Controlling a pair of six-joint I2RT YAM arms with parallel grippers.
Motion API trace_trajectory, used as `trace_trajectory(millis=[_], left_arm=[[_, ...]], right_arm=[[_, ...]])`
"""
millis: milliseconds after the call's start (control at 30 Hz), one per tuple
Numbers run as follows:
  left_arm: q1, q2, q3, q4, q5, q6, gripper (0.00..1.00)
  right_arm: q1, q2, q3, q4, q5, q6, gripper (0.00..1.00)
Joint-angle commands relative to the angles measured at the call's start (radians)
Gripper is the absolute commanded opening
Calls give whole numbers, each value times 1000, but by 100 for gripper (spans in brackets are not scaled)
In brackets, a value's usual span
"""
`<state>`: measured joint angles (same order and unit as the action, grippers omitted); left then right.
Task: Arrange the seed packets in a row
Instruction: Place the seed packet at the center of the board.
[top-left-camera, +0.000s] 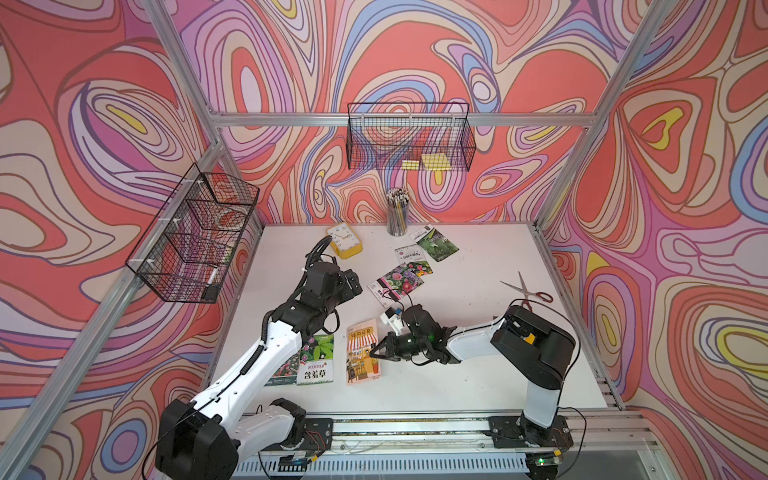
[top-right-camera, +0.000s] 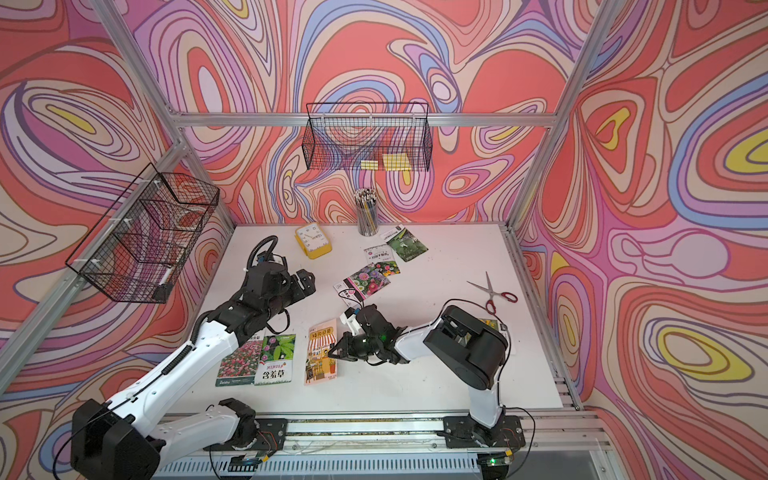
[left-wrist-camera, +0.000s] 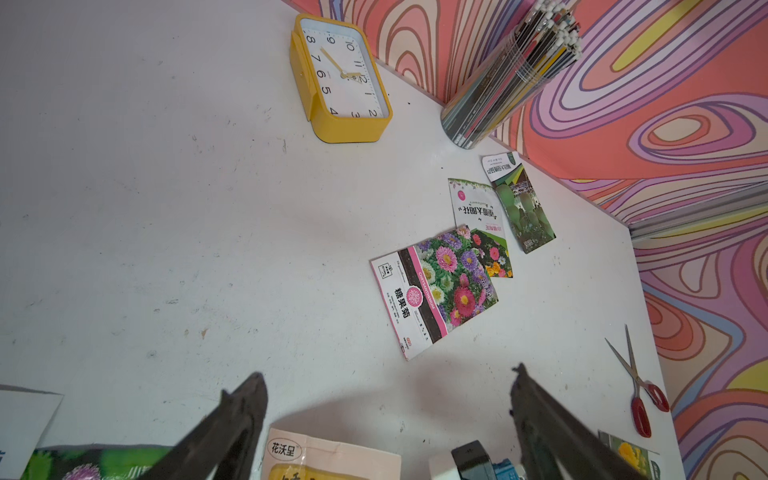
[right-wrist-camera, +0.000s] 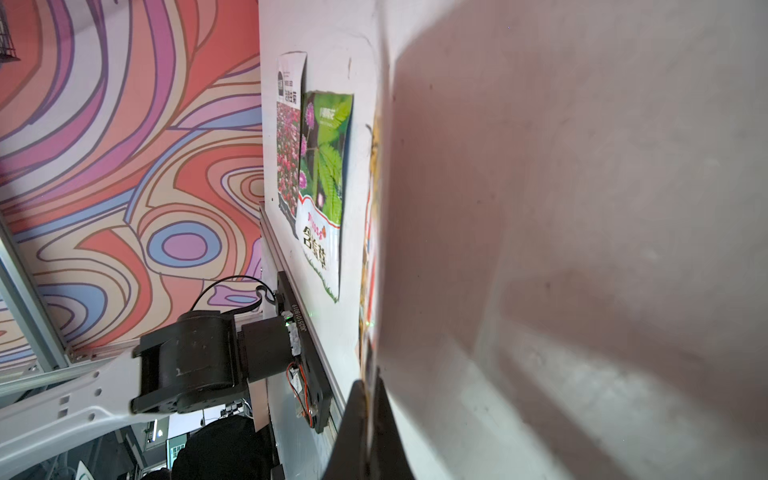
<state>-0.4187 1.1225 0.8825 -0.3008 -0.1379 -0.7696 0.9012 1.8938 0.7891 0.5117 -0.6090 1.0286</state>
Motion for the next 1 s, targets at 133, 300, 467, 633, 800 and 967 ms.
trace_trajectory(millis=[133,300,467,633,800,967], left_arm=[[4,-28,-32,-13,-5,-2,92],[4,-17,-31,-8,0,-2,92],[4,-13,-34,-1,3,-4,92],[3,-12,-37,-1,0,-5,92],[3,-5,-36,5,3,-7,92],[4,-8,-36,-1,1,-4,92]], right_arm=[[21,68,50,71,30,71,0],[24,101,73,58,25,83,0],[27,119,87,53,21,91,0],[29,128,93,42,22,93,0],[44,145,114,32,23,93,0],[48,144,111,22,37,94,0]])
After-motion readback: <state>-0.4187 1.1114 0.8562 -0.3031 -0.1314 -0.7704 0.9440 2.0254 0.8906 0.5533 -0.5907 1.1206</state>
